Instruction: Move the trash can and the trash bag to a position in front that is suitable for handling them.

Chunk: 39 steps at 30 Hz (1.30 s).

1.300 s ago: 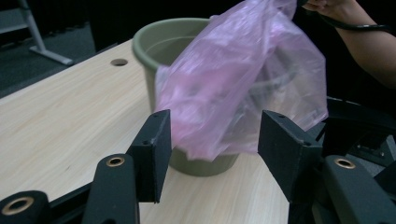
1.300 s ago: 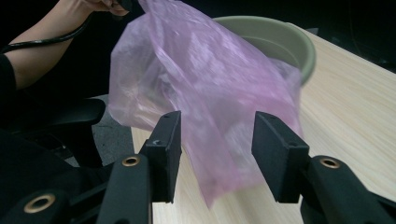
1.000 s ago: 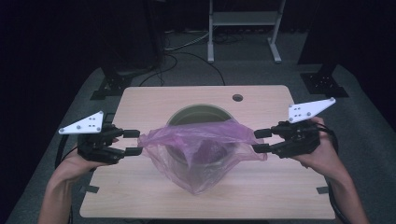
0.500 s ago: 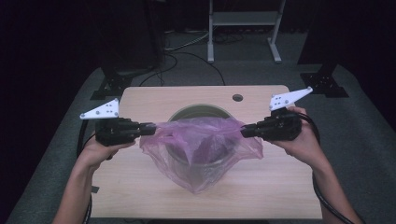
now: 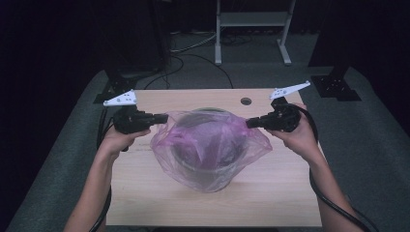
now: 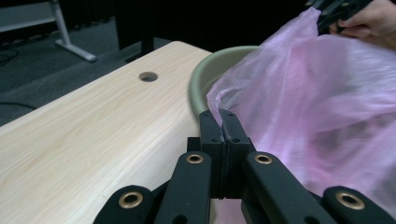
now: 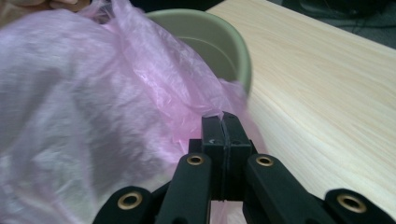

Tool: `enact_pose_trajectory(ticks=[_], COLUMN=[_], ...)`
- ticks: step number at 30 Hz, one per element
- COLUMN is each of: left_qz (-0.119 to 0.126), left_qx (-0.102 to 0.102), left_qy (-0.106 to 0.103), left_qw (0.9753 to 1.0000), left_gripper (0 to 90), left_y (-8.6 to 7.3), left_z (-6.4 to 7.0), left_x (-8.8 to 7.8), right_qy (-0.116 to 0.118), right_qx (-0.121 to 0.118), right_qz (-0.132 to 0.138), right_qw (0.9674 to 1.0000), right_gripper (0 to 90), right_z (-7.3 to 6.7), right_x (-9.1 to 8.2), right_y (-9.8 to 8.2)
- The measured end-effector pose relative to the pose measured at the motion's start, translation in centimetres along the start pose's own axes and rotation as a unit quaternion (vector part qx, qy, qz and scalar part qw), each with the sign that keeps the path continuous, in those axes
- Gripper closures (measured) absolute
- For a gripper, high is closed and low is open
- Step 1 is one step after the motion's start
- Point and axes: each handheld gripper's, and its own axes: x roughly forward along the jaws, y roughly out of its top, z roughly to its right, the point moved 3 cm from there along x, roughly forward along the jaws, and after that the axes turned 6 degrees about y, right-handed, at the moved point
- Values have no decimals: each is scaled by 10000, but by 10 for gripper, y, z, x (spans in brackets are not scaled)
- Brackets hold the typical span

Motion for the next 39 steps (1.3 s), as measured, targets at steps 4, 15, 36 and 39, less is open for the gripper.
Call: enact_pose_trajectory(ticks=[4, 15, 36, 39], left_qz=[-36, -189, -534, -531], left_qx=[-165, -452, -771, -852], left_qy=[107, 277, 337, 275], left_qw=[9998, 9984, 9950, 9946], left_gripper=[899, 899, 900, 900], left_y=[-6, -24, -50, -59], left_z=[-9, -27, -39, -39], left_x=[9, 27, 58, 56], right_qy=[-87, -225, -416, -358], right_qx=[174, 513, 884, 968], right_qz=[-46, -91, -403, -345], right_qw=[9998, 9984, 9944, 9941], right_gripper=[900, 900, 900, 900], right_z=[11, 34, 60, 64], right_x=[5, 19, 41, 38], right_y=[-3, -14, -39, -48])
